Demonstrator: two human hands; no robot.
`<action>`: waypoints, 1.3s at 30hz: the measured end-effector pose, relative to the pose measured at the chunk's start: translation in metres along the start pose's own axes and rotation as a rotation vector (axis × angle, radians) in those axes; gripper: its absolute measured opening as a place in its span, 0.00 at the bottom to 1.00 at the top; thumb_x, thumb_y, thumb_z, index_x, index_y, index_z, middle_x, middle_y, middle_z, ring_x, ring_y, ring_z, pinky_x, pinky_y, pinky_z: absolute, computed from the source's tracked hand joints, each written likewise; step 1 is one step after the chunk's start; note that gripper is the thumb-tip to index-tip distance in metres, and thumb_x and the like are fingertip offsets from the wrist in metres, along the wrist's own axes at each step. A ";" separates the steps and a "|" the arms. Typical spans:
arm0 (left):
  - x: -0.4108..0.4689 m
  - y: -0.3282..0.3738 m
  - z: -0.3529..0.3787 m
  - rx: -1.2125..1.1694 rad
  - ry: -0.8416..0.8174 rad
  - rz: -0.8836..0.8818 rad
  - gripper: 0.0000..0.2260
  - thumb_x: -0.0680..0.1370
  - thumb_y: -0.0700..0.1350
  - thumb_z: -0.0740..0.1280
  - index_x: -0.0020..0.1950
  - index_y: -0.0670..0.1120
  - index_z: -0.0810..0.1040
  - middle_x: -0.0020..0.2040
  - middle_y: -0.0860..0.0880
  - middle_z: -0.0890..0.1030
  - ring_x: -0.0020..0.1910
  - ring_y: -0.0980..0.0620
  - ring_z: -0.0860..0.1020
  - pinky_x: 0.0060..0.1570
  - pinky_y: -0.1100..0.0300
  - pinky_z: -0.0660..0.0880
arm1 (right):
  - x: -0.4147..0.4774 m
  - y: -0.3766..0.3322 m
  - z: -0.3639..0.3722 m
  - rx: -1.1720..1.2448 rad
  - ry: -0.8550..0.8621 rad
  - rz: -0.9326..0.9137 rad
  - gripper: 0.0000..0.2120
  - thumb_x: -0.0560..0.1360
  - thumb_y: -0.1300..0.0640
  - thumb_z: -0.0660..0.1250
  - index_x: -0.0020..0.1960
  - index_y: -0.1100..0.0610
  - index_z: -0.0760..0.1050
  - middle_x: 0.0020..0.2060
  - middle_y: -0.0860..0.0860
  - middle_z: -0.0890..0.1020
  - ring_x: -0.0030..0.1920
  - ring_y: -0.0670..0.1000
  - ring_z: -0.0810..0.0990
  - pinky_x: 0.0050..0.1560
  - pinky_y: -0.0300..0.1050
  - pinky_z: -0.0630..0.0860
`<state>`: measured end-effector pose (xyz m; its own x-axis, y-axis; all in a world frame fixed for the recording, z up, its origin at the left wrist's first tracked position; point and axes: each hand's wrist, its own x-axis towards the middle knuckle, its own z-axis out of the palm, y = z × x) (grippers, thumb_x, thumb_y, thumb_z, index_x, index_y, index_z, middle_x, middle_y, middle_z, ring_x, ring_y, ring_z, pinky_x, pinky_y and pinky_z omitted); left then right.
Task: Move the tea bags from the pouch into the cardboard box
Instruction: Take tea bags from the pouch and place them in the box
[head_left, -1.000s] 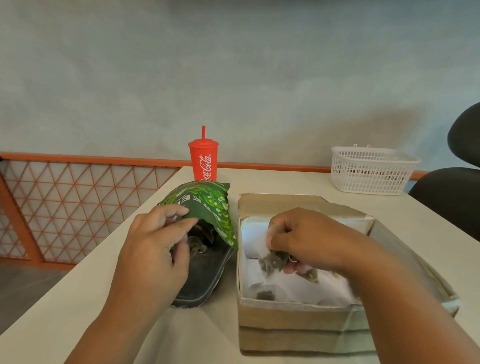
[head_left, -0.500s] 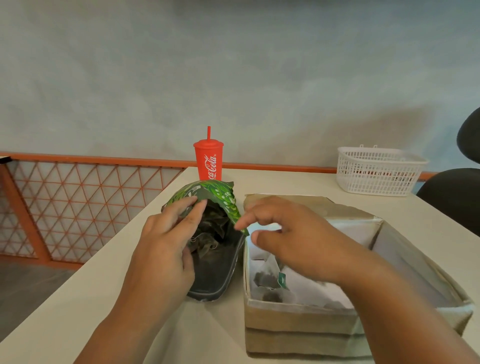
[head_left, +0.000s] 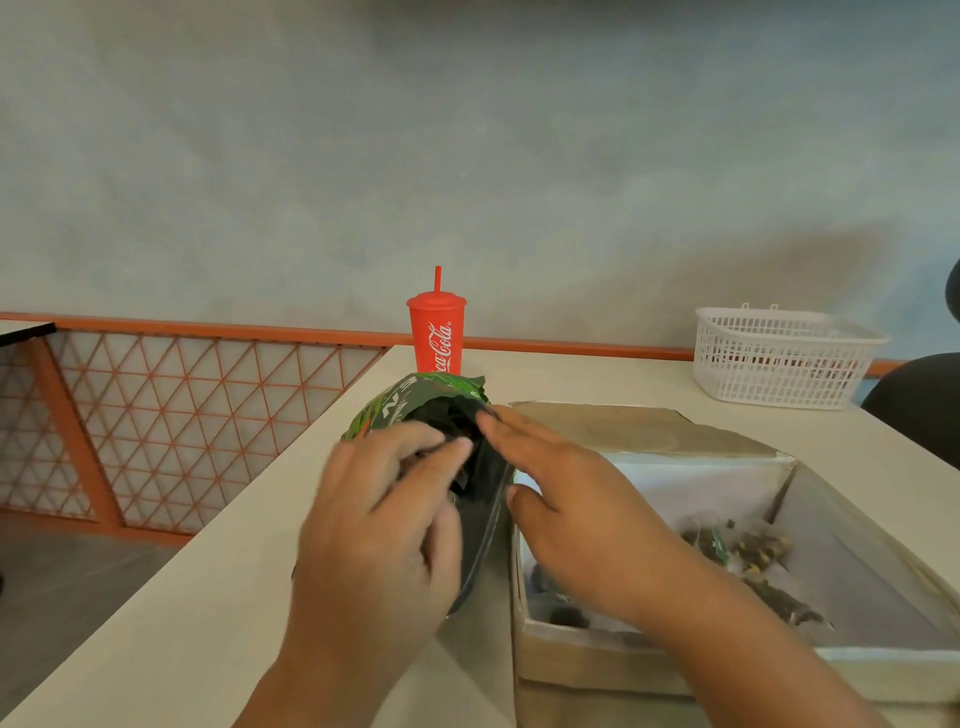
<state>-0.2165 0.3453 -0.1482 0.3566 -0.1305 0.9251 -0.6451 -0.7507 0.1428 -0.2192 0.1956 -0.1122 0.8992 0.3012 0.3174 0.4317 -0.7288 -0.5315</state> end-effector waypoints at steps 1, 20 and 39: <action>-0.001 0.002 0.003 -0.020 -0.048 0.007 0.14 0.74 0.40 0.59 0.52 0.39 0.82 0.50 0.47 0.78 0.47 0.51 0.75 0.49 0.68 0.70 | 0.000 0.000 0.000 0.018 0.010 -0.005 0.26 0.79 0.64 0.55 0.73 0.46 0.57 0.72 0.37 0.57 0.71 0.36 0.54 0.54 0.13 0.41; 0.021 -0.030 0.057 0.268 -0.819 -0.445 0.18 0.79 0.45 0.57 0.69 0.51 0.66 0.66 0.46 0.68 0.59 0.46 0.73 0.56 0.55 0.73 | -0.003 -0.008 -0.004 0.121 -0.018 -0.037 0.29 0.77 0.68 0.54 0.72 0.45 0.60 0.69 0.33 0.59 0.66 0.30 0.52 0.57 0.15 0.43; 0.006 -0.016 0.002 -0.049 -0.316 -0.158 0.03 0.71 0.43 0.68 0.38 0.48 0.81 0.36 0.56 0.80 0.33 0.59 0.76 0.30 0.74 0.69 | -0.002 0.003 -0.009 0.150 0.002 0.008 0.29 0.78 0.65 0.54 0.72 0.39 0.57 0.62 0.29 0.59 0.61 0.29 0.54 0.50 0.12 0.49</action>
<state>-0.2029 0.3551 -0.1459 0.6408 -0.2151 0.7370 -0.5942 -0.7467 0.2987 -0.2199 0.1874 -0.1075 0.9025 0.2945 0.3144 0.4307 -0.6307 -0.6455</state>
